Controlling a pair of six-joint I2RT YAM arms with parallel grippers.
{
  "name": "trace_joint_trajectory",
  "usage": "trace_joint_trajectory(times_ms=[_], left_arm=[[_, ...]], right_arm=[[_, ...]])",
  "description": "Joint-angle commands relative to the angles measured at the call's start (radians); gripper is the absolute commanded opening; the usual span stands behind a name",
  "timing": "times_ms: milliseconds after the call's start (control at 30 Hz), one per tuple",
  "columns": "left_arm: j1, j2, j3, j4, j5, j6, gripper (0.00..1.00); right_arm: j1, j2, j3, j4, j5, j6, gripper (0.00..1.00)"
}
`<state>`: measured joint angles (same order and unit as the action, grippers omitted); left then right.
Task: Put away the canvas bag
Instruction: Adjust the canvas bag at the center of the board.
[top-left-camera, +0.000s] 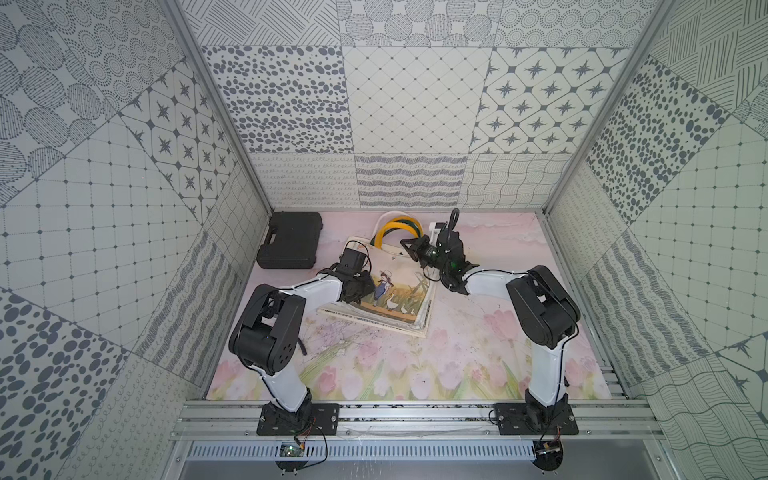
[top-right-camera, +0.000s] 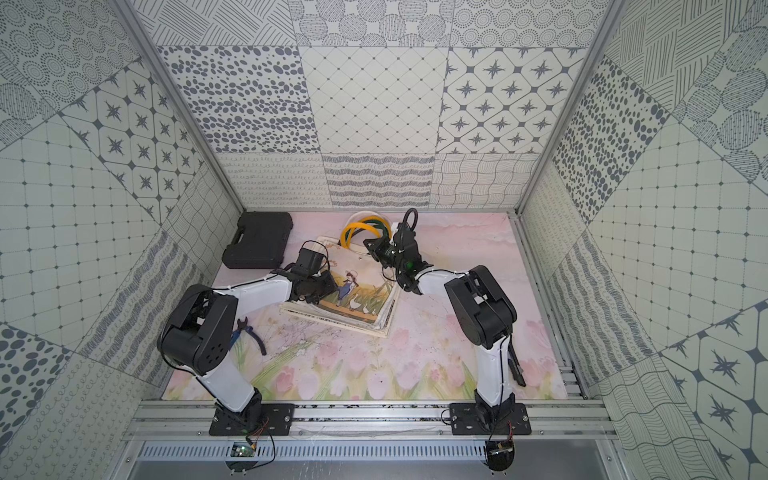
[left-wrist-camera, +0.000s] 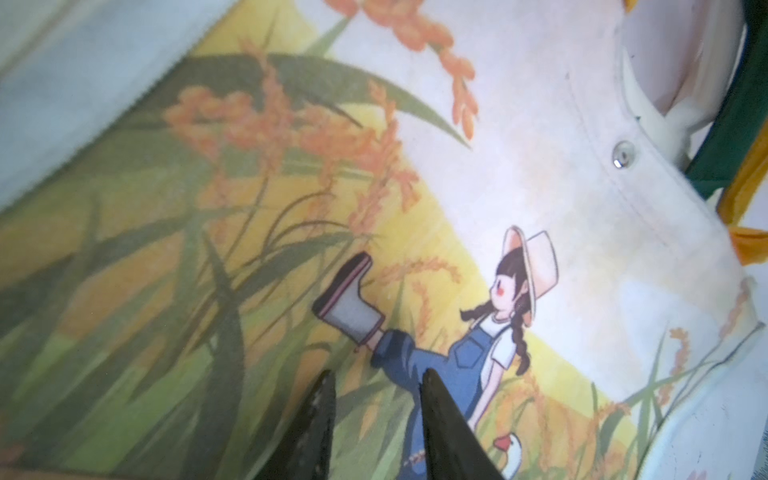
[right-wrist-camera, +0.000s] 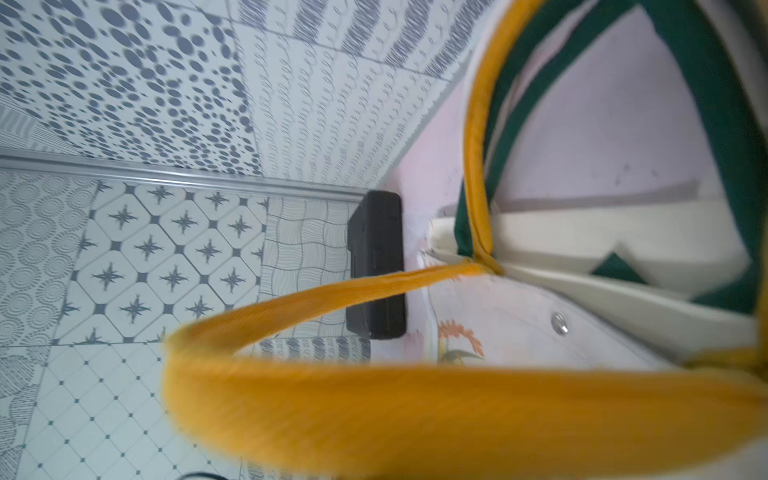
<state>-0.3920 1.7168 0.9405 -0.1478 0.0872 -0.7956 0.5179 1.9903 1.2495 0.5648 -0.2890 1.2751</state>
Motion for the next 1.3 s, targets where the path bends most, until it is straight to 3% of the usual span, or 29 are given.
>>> trace_joint_trajectory(times_ms=[0,167,400,633,767,867,933,1067,1267], left_arm=[[0.005,-0.001,-0.014,-0.127,0.008,0.011,0.37],[0.007,0.006,-0.011,-0.128,0.012,0.011,0.37],[0.007,0.009,-0.009,-0.127,0.020,0.013,0.37],[0.008,-0.147,-0.049,-0.111,-0.002,0.066,0.38],[0.014,-0.244,0.031,-0.220,-0.104,0.183,0.45],[0.094,-0.193,0.153,-0.348,-0.026,0.254,0.46],[0.192,-0.105,0.234,-0.437,0.081,0.265,0.45],[0.352,0.002,0.247,-0.445,0.276,0.269,0.43],[0.392,0.044,0.248,-0.403,0.296,0.277,0.46]], right_arm=[[-0.048,0.037,0.146,-0.099,-0.031,-0.020,0.04],[-0.086,0.073,0.248,-0.130,-0.062,-0.006,0.03],[-0.086,-0.048,0.139,-0.277,-0.113,-0.157,0.04],[-0.048,-0.322,-0.053,-0.809,0.081,-0.563,0.18],[-0.037,-0.465,-0.195,-0.889,0.162,-0.608,0.33],[-0.035,-0.528,-0.293,-0.863,0.125,-0.605,0.35],[-0.035,-0.538,-0.335,-0.834,0.088,-0.607,0.37],[-0.033,-0.532,-0.347,-0.836,0.061,-0.612,0.39],[-0.032,-0.524,-0.372,-0.798,0.034,-0.605,0.39]])
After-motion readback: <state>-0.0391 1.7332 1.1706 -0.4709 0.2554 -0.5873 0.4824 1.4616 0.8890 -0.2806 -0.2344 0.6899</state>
